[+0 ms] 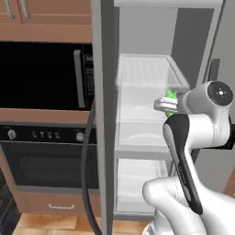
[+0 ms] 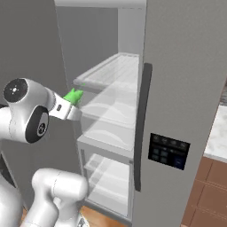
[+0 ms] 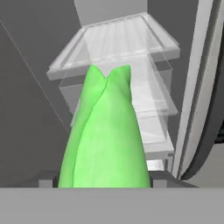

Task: Take the cheese, chicken drumstick, and corn from the fridge and place them on the plate on the dining counter to create an appetizer plate.

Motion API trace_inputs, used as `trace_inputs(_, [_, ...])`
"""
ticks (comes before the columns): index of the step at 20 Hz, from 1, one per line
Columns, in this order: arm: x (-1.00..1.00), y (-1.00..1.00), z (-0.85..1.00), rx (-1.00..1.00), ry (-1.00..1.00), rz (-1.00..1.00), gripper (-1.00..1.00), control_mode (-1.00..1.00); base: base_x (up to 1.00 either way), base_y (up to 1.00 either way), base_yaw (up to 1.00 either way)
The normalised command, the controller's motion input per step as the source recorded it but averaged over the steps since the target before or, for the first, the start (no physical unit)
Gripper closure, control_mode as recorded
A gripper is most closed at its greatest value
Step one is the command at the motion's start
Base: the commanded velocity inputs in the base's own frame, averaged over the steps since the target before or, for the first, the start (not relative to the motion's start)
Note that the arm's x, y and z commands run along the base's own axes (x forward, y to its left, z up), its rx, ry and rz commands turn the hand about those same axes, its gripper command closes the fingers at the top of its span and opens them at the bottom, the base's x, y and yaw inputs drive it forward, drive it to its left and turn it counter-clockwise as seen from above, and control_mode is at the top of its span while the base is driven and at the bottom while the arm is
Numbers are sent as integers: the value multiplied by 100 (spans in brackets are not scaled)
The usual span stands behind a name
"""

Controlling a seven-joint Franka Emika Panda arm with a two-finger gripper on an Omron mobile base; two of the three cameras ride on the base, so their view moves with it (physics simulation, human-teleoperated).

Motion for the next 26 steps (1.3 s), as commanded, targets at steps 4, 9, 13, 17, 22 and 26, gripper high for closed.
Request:
trace_inputs(4, [0,0,0,0,0,0,100,100,-98,-49,39])
trace_inputs(9, [0,0,0,0,0,0,100,100,-83,-77,59])
trace_inputs(13, [0,0,0,0,0,0,100,100,-82,-66,72])
trace_inputs(17, [0,0,0,0,0,0,100,100,-69,-49,78])
trace_inputs(22, [0,0,0,0,0,0,100,100,-62,-41,81])
trace_inputs(26, [0,0,0,0,0,0,100,100,-71,-55,77])
